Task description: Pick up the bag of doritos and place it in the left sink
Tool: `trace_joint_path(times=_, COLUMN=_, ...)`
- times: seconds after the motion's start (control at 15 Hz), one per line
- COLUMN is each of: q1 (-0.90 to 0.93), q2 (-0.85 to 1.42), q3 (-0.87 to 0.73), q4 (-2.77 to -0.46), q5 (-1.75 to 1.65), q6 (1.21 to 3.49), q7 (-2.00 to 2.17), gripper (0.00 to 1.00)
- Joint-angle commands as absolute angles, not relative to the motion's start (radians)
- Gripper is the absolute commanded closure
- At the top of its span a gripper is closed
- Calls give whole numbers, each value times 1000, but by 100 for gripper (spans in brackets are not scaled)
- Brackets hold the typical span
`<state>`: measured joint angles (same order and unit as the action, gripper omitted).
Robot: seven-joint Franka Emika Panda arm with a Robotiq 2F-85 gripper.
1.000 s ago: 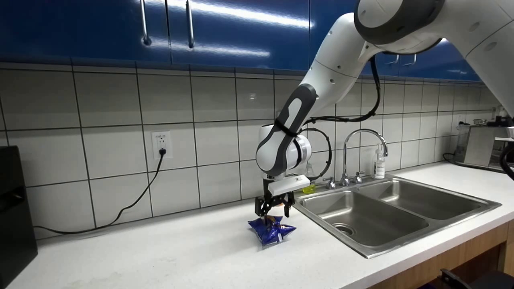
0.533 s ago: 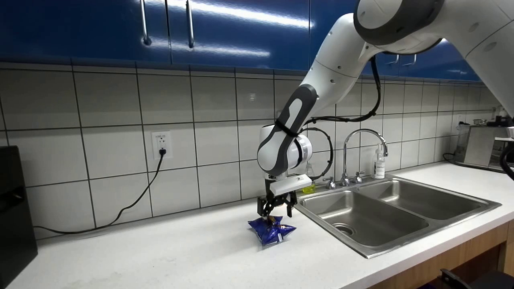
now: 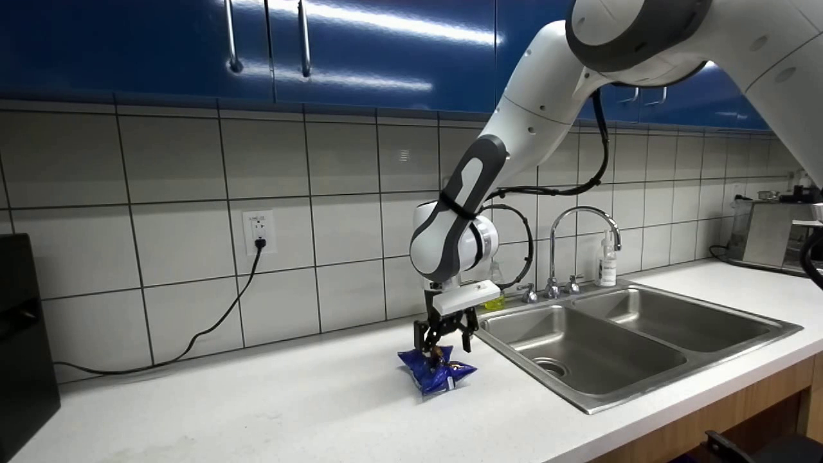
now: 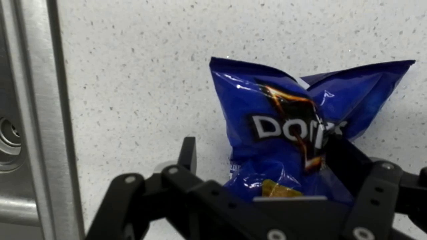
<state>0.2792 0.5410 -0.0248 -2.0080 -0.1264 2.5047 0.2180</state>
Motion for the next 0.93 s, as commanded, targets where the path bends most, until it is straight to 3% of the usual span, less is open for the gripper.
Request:
trace_joint_path(times=0.0, q1=282, q2=525, q3=-18, q4=-2007, q5=-152, q6=2476, q7=243, gripper=0)
trace_joint_path(times=0.2, q1=280, q2=525, q3=-14, q4=-2008, q5=-147, q6=2482, q7=238, gripper=0)
trace_joint_path(times=0.27, q1=277, q2=525, q3=-12, q4=-2008, q5=-145, q6=2484, q7=233, gripper=25)
trace_joint_path(times=0.33, q1=276, q2=526, q3=-11, q4=-2008, q5=-144, q6=2484, q7=231, gripper=26)
trace_joint_path(times=0.87, q1=259, q2=535, q3=0, q4=-2008, q5=-128, q6=2478, q7=208, gripper=89)
